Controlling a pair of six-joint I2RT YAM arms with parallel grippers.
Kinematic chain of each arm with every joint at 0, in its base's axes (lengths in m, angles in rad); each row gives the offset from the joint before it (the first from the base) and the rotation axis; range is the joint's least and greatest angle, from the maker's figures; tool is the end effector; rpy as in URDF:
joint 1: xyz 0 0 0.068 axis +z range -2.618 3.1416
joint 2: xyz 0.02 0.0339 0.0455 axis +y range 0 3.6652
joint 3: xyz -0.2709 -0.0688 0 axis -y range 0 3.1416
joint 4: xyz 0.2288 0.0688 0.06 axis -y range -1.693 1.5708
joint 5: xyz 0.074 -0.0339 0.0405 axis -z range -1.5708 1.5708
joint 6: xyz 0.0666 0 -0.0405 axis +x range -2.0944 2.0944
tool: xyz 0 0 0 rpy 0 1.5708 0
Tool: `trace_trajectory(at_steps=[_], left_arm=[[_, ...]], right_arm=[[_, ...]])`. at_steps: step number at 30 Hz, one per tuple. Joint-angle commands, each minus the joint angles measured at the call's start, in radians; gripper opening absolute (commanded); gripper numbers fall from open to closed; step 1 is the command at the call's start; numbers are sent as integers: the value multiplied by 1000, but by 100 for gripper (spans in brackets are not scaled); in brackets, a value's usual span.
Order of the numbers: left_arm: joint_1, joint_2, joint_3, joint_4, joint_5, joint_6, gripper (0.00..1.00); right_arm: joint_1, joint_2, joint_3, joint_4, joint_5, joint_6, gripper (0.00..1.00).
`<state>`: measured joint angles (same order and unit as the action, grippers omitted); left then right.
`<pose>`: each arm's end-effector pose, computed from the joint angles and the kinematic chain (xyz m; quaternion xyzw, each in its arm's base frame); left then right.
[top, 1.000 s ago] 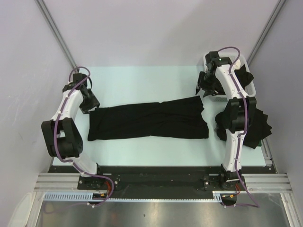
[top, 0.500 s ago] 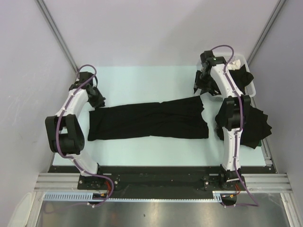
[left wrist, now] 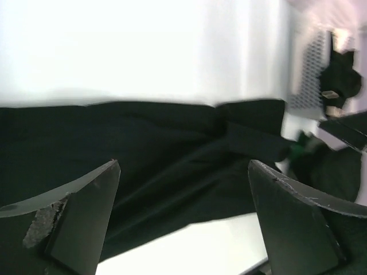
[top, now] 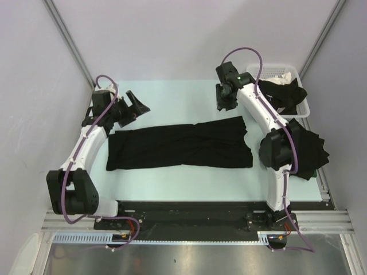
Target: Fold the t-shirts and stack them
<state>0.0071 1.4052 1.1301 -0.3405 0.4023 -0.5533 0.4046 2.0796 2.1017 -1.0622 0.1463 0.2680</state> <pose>0.3225 -0.0238 0.2982 -0.1524 0.8617 -0.2923 0.3858 0.4177 0.1683 0.2945 -0.0466 0.9615 0.0197 0.2702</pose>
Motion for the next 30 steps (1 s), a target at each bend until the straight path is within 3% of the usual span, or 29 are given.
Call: trace_trajectory(at_steps=[1, 7, 8, 12, 17, 23, 24, 27, 28, 29, 30], left_arm=[[-29, -84, -41, 178, 150, -89, 100], [-29, -192, -47, 293, 174, -181, 100], [-27, -198, -74, 337, 232, -206, 100], [-25, -235, -187, 698, 348, -316, 99], [-25, -238, -181, 650, 397, -359, 99], [-24, -224, -311, 1032, 469, -629, 99], [-24, -218, -314, 1060, 481, -638, 94], [-19, -189, -317, 1025, 523, -616, 77], [-21, -178, -314, 984, 538, -561, 77], [-21, -175, -275, 912, 538, -501, 80], [-25, -176, -245, 706, 530, -338, 80]], right_arm=[[14, -128, -43, 77, 117, 3, 38], [46, -162, -62, 51, 154, 10, 40], [51, -162, -52, 44, 168, 10, 40], [79, -167, -39, 22, 197, 5, 40], [103, -177, -49, 16, 246, 1, 41], [120, -200, -74, 38, 269, -4, 41], [120, -200, -75, 34, 272, -1, 41], [119, -217, -130, 39, 265, 14, 41], [117, -223, -178, 42, 244, 22, 41], [112, -243, -205, 60, 231, 31, 42], [108, -253, -238, 71, 214, 52, 44]])
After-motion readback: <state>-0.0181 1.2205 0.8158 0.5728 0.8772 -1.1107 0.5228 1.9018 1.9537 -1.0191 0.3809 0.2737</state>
